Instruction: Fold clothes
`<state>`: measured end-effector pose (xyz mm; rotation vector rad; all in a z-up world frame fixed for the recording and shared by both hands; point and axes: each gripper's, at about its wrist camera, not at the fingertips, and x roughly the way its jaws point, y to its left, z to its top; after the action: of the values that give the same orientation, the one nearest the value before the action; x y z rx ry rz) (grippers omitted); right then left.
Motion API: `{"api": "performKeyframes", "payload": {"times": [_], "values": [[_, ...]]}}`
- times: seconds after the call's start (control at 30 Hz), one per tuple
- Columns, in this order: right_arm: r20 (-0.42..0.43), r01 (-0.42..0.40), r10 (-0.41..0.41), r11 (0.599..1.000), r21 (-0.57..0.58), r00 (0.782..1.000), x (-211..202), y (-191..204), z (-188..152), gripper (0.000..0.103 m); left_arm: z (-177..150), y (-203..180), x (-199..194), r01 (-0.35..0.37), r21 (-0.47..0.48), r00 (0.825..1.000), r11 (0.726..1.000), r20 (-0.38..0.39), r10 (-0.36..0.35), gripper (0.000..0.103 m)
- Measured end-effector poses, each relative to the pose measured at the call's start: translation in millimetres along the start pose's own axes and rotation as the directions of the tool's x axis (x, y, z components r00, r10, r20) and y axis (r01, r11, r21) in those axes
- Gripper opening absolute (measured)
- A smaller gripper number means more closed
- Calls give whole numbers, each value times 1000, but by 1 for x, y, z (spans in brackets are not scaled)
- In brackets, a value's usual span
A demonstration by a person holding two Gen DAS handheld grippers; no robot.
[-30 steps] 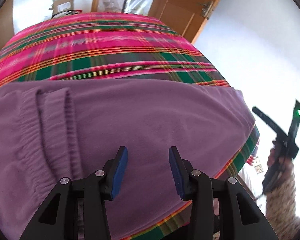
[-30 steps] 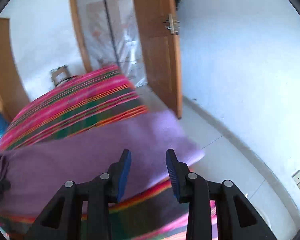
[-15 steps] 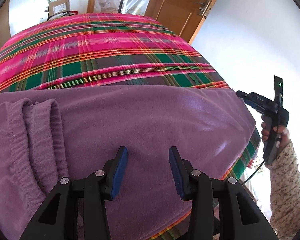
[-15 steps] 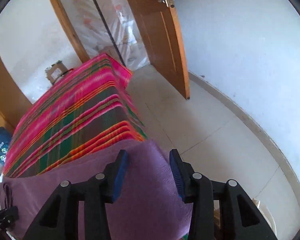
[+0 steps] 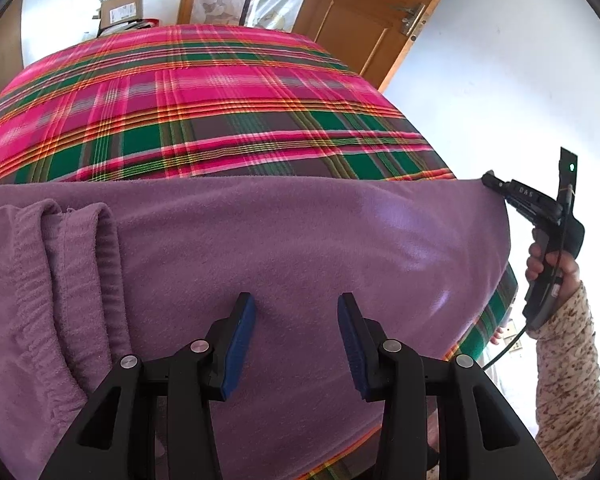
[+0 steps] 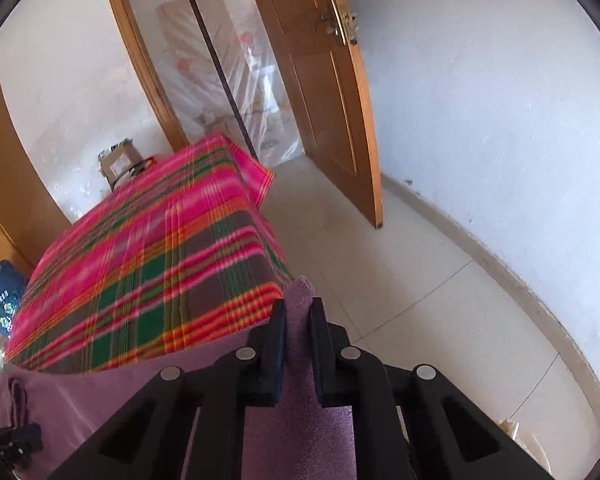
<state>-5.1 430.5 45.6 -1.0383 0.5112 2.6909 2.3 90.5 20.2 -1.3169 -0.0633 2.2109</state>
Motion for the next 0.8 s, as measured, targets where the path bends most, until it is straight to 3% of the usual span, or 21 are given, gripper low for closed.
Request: {"api": "performKeyframes", "payload": {"times": [0.27,0.53,0.7,0.8], "values": [[-77,68,-71,997,-37,995,33,4,3,13,1,-3,4,1,7,1000,1000,-8,-1,44],[-78,141,-141,990,-6,987,27,-9,1,22,0,-4,7,-1,9,1000,1000,-7,1,44],[-88,83,-74,992,99,993,10,-30,-11,22,0,-3,7,6,-3,1000,1000,-5,-6,44],[-59,27,-22,996,86,998,-1,-25,-24,23,-1,-4,7,2,-1,1000,1000,-3,-2,44]]}}
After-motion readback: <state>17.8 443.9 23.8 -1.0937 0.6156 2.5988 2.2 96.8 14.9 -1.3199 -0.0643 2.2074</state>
